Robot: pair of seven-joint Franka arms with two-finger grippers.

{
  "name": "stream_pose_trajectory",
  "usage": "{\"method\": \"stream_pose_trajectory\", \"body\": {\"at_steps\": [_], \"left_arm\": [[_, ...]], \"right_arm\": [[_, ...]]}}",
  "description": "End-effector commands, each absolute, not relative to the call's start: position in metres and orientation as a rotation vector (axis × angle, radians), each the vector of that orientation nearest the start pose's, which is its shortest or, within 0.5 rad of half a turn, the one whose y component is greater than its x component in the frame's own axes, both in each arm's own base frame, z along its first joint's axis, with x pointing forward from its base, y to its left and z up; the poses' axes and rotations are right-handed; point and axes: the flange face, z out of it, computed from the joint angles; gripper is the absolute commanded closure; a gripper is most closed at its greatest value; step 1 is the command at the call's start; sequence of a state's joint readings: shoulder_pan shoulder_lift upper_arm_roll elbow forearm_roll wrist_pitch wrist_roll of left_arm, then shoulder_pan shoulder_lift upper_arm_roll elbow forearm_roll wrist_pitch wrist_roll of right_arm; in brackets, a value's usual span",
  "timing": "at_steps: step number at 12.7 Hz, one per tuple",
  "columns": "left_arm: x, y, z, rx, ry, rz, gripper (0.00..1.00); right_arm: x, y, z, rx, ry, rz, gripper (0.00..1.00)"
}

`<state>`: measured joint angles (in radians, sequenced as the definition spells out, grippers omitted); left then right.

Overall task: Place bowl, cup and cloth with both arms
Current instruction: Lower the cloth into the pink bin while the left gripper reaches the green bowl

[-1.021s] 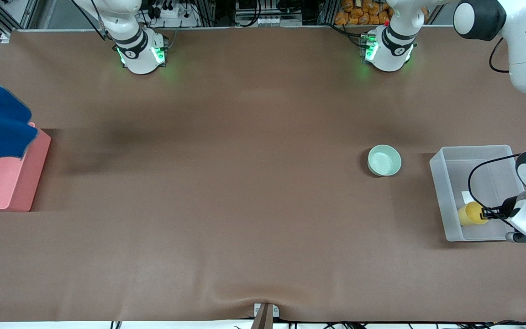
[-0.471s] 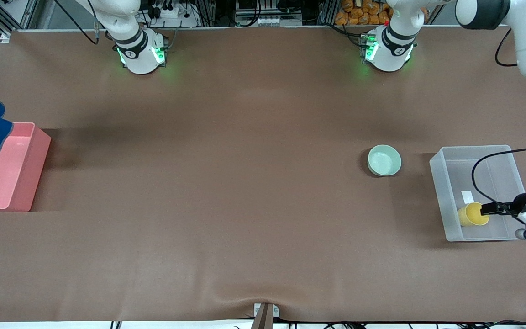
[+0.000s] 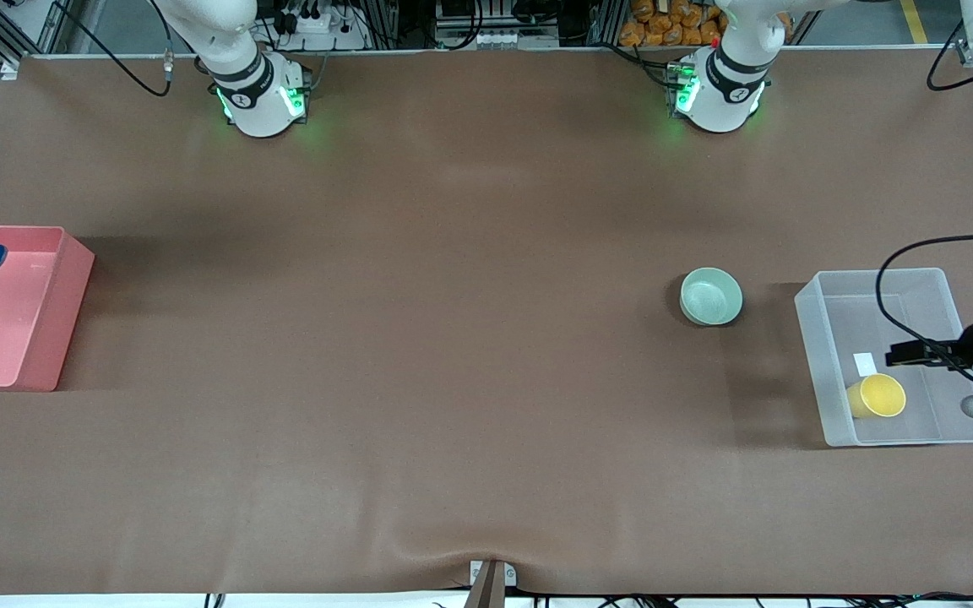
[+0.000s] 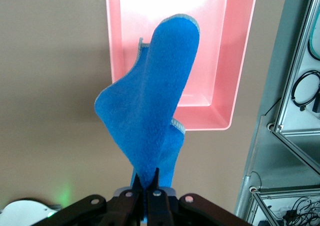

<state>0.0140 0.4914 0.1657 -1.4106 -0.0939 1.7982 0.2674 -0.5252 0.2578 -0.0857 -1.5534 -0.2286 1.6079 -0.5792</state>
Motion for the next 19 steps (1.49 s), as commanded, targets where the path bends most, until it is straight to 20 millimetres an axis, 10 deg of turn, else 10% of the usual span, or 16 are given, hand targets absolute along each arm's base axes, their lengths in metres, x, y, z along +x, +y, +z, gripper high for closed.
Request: {"method": "stream_pose_trajectory", "body": {"at_steps": [1, 10, 19], "left_arm": [[0.653, 0.069, 0.421, -3.179, 0.119, 0.186, 0.0], [0.573, -0.037, 0.318, -3.146, 0.032, 0.125, 0.05], [0.505, -0.036, 0.231, -3.136, 0.063, 0.092, 0.24]], "right_arm": [[0.501, -0.392, 0.466, -3.226, -0.081, 0.501, 1.0], [0.488, -0.471, 0.38, -3.243, -0.244, 0.4, 1.0], [0.502, -0.462, 0.324, -3.168, -0.328, 0.415, 1.0]]}}
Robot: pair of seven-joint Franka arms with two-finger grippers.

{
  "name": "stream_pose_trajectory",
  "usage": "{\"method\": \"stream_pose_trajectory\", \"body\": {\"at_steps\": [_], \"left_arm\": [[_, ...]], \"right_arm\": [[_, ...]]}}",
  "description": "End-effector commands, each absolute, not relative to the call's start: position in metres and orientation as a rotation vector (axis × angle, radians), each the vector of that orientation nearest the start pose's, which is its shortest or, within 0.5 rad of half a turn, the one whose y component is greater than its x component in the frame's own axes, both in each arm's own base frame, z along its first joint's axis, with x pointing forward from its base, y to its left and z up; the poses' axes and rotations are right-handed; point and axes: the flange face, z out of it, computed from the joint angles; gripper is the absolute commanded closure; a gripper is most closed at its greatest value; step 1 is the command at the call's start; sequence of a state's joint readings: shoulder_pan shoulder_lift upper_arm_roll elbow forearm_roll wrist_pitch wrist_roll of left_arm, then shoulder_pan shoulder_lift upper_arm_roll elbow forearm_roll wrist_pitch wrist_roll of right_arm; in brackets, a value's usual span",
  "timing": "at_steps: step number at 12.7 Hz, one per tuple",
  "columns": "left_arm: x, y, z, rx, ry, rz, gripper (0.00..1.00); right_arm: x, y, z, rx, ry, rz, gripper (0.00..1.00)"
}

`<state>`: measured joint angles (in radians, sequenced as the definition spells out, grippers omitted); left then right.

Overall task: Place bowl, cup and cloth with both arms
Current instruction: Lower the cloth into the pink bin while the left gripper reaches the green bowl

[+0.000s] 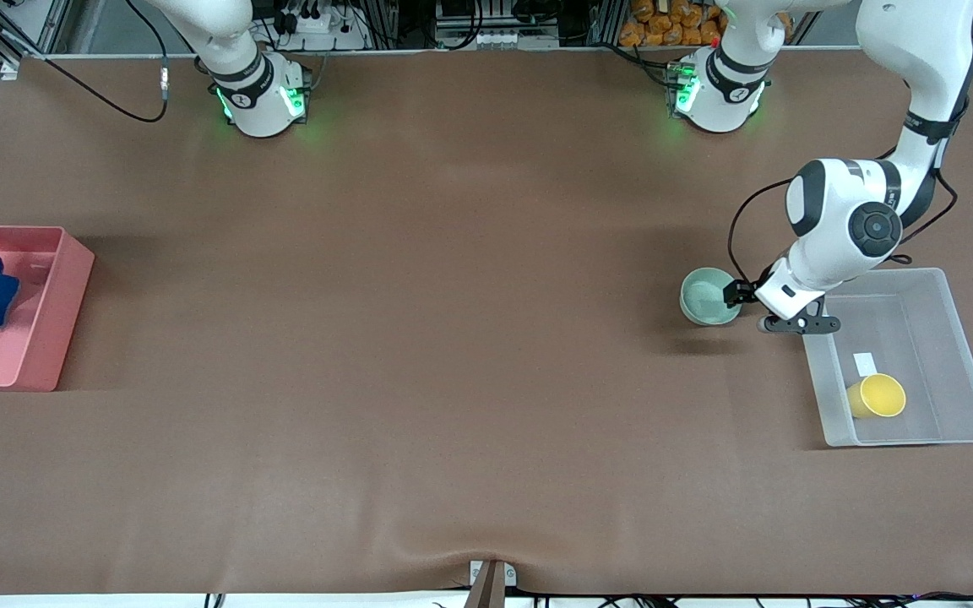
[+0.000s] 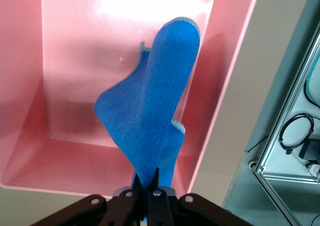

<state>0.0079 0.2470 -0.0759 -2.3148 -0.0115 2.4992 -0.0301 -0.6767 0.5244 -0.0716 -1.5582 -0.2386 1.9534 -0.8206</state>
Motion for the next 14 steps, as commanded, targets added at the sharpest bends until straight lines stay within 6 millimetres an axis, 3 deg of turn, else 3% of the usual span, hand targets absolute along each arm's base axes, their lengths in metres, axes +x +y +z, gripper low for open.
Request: {"method": "stream_pose_trajectory", "body": {"at_steps": [1, 3, 5, 6, 8, 11, 14], "left_arm": [[0.503, -0.035, 0.227, -3.129, 0.07, 0.098, 0.25], [0.495, -0.034, 0.218, -3.132, 0.067, 0.084, 0.45], [0.492, -0.034, 0.21, -3.137, 0.051, 0.046, 0.5], [0.492, -0.036, 0.207, -3.137, 0.031, 0.051, 0.63], [0.495, -0.037, 0.208, -3.138, 0.024, 0.044, 1.0], [0.505, -0.035, 0.22, -3.139, 0.013, 0.0, 1.0], [0.54, -0.034, 0.266, -3.131, -0.038, 0.018, 1.0]], "right_arm": [[0.509, -0.457, 0.316, -3.164, -0.328, 0.389, 1.0], [0.522, -0.443, 0.303, -3.147, -0.342, 0.37, 1.0], [0.534, -0.427, 0.292, -3.112, -0.322, 0.332, 1.0], [0.541, -0.418, 0.281, -3.095, -0.3, 0.33, 1.0], [0.546, -0.406, 0.268, -3.075, -0.208, 0.341, 1.0], [0.549, -0.398, 0.249, -3.048, -0.208, 0.365, 1.0], [0.544, -0.401, 0.239, -3.039, -0.2, 0.379, 1.0]]}}
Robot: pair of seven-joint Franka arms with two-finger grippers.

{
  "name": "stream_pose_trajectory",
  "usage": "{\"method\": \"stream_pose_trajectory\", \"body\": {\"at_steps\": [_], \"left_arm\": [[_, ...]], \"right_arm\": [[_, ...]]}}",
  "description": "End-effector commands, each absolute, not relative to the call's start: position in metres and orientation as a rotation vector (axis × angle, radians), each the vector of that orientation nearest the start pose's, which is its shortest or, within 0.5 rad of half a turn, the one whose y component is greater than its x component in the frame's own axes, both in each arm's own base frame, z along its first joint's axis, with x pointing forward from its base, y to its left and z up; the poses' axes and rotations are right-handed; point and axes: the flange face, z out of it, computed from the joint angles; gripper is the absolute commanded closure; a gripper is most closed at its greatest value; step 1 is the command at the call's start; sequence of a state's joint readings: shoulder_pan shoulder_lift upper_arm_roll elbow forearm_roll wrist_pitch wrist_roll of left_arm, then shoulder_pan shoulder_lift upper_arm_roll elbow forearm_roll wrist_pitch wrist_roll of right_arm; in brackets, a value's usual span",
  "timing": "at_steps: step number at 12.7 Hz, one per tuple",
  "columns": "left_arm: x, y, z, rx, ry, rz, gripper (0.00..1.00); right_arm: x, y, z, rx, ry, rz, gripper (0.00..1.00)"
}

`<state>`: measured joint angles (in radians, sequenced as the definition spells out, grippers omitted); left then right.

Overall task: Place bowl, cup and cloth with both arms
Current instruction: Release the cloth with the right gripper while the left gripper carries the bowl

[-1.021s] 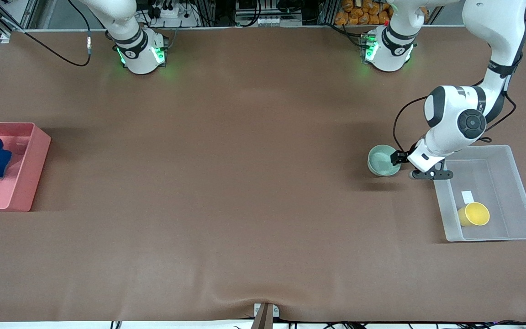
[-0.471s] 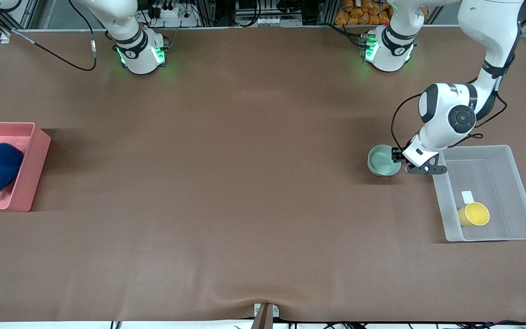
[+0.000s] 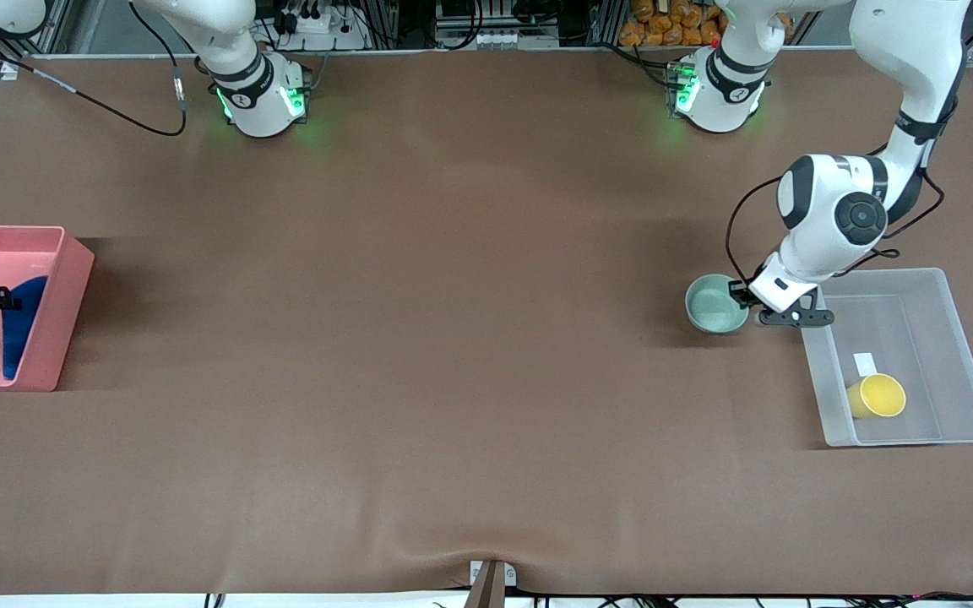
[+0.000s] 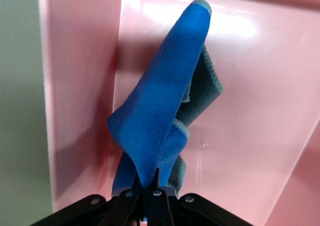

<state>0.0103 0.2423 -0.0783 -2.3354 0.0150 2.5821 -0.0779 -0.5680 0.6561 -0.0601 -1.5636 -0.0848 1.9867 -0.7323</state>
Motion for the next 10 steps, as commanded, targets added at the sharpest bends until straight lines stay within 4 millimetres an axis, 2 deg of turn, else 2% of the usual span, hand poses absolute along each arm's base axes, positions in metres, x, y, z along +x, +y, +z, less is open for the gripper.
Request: {"method": "stream_pose_trajectory", "body": {"at_steps": [1, 3, 5, 6, 8, 10], "left_arm": [[0.556, -0.032, 0.292, -3.122, -0.044, 0.079, 1.0], [0.585, -0.018, 0.347, -3.109, -0.072, 0.17, 1.0], [0.6, 0.005, 0.387, -3.117, -0.101, 0.163, 1.0], [0.604, 0.021, 0.4, -3.121, -0.09, 0.166, 1.0], [0.606, 0.073, 0.418, -3.134, -0.048, 0.147, 1.0], [0.598, 0.126, 0.419, -3.145, 0.017, 0.147, 1.0]], "right_arm": [[0.542, -0.404, 0.237, -3.038, -0.196, 0.378, 1.0], [0.535, -0.412, 0.231, -3.031, -0.184, 0.384, 1.0], [0.53, -0.417, 0.225, -3.024, -0.178, 0.391, 1.0], [0.529, -0.418, 0.224, -3.023, -0.173, 0.393, 1.0], [0.524, -0.422, 0.215, -3.012, -0.159, 0.407, 1.0], [0.52, -0.426, 0.209, -3.005, -0.148, 0.417, 1.0]]}}
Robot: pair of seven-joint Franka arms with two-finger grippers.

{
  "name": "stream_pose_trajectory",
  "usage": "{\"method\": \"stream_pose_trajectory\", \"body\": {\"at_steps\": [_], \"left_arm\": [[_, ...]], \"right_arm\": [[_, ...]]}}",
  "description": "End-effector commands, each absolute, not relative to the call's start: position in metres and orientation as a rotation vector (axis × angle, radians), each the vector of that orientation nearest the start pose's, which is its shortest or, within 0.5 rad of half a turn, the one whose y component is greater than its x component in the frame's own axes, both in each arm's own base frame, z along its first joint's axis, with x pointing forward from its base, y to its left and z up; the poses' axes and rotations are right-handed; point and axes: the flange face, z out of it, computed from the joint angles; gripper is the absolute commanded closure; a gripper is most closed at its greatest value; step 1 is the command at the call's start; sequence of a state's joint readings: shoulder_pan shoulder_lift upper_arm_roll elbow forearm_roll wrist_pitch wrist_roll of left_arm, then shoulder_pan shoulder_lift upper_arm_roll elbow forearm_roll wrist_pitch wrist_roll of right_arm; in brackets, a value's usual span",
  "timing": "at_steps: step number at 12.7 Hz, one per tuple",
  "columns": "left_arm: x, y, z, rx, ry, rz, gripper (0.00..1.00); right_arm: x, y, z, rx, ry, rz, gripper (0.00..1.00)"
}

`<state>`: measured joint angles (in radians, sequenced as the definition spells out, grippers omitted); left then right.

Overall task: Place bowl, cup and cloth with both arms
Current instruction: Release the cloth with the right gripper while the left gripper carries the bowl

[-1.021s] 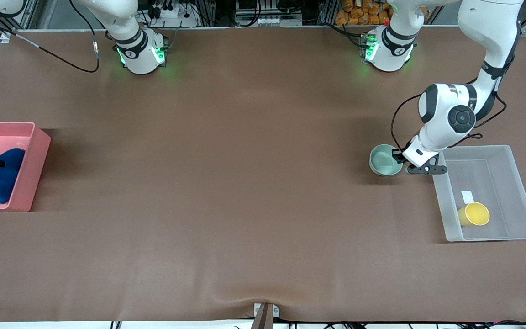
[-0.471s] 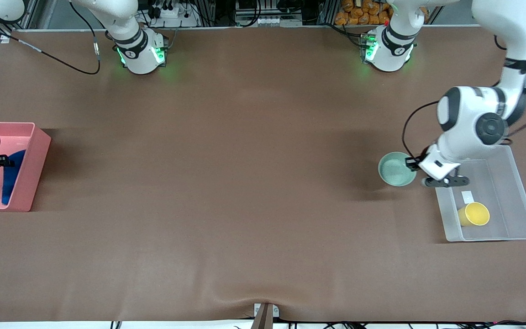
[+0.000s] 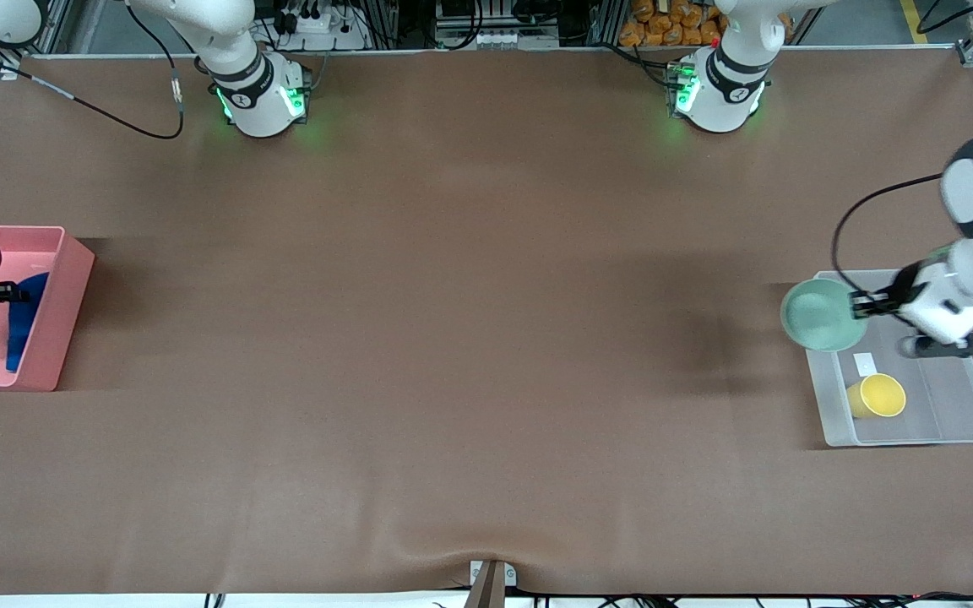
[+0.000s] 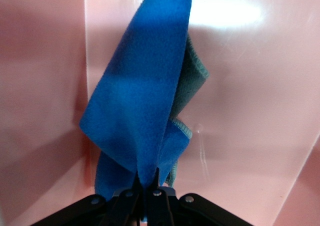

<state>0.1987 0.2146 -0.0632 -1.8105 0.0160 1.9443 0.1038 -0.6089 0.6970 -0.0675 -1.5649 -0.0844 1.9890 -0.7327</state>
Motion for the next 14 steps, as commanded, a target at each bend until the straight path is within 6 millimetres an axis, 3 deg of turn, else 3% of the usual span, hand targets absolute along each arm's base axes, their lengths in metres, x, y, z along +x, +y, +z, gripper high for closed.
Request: {"method": "stream_pose_trajectory", "body": {"at_steps": [1, 4, 11, 12, 13, 14], "left_arm": [[0.593, 0.151, 0.415, -3.151, 0.034, 0.156, 1.0], [0.581, 0.22, 0.394, -3.16, 0.106, 0.133, 1.0], [0.575, 0.286, 0.306, -3.163, 0.147, 0.105, 1.0], [0.575, 0.288, 0.295, -3.165, 0.153, 0.101, 1.0], [0.574, 0.292, 0.289, -3.164, 0.146, 0.094, 1.0], [0.572, 0.294, 0.278, -3.167, 0.137, 0.094, 1.0]], "right_arm": [[0.513, -0.431, 0.202, -2.995, -0.132, 0.427, 1.0], [0.508, -0.439, 0.193, -2.996, -0.16, 0.406, 1.0], [0.502, -0.445, 0.182, -2.984, -0.154, 0.395, 1.0], [0.502, -0.445, 0.181, -2.978, -0.153, 0.384, 0.74], [0.502, -0.445, 0.181, -2.977, -0.156, 0.377, 0.28], [0.502, -0.445, 0.179, -2.971, -0.148, 0.374, 0.0]]}}
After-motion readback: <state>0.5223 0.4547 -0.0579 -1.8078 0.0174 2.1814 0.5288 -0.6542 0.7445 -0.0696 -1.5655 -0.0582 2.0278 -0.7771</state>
